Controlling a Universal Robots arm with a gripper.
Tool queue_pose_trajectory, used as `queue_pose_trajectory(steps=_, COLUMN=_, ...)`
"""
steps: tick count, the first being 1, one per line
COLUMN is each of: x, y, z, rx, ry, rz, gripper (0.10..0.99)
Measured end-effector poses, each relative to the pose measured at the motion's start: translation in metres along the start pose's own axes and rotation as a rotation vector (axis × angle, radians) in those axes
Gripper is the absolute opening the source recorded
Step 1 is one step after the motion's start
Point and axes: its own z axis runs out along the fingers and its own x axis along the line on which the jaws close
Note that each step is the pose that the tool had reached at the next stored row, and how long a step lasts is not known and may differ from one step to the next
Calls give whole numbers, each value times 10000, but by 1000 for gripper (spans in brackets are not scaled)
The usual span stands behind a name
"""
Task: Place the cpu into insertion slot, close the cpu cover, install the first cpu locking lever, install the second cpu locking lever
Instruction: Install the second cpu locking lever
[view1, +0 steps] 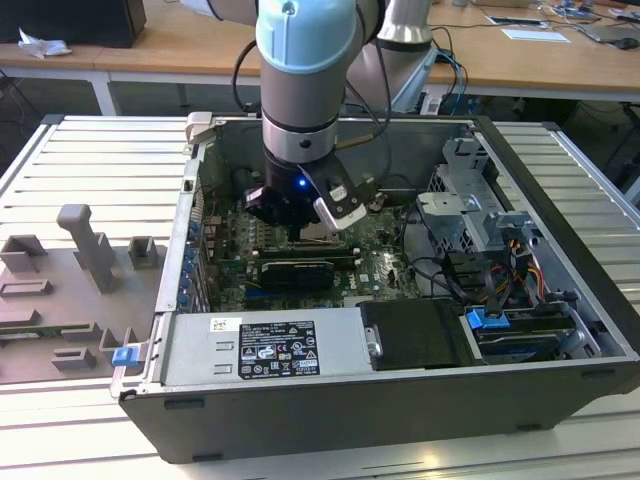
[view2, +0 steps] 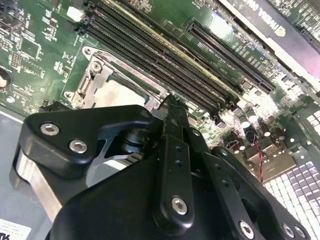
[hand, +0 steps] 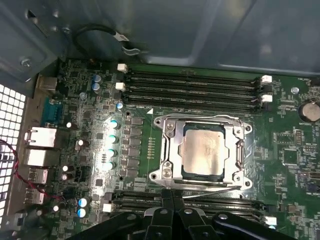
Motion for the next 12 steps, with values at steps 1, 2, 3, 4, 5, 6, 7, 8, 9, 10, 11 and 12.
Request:
queue_pose_trajectory(steps=1, x=5, y=-3, z=13, rx=-13, ry=-1, rz=1, gripper=106)
queue_pose_trajectory(steps=2, x=12, y=-10, z=36, rx=-34, ry=-3, rz=0, gripper=106)
queue_pose_trajectory(steps=3, x=17, y=-17, z=65, rx=-46, ry=-3, rz=-2, gripper=106)
queue_pose_trajectory(steps=4, x=19, y=-21, z=85, rx=-49, ry=-3, rz=-2, gripper=106)
queue_pose_trajectory(steps=5, x=21, y=-25, z=110, rx=-53, ry=-5, rz=-1, gripper=106)
queue_pose_trajectory(steps=6, x=22, y=-28, z=127, rx=-56, ry=-5, rz=-1, gripper=106)
queue_pose_trajectory(steps=7, x=25, y=-33, z=156, rx=-63, ry=-5, rz=0, gripper=106)
queue_pose_trajectory(steps=8, x=39, y=-40, z=182, rx=-105, ry=-8, rz=1, gripper=106)
queue_pose_trajectory(steps=9, x=62, y=-54, z=190, rx=-205, ry=-15, rz=1, gripper=106)
queue_pose_trajectory(steps=10, x=77, y=-68, z=196, rx=-307, ry=-23, rz=-2, gripper=106)
queue_pose_trajectory(steps=11, x=79, y=-70, z=202, rx=-353, ry=-27, rz=-1, gripper=106)
queue_pose_trajectory(steps=12, x=80, y=-72, z=207, rx=-409, ry=-30, rz=0, gripper=106)
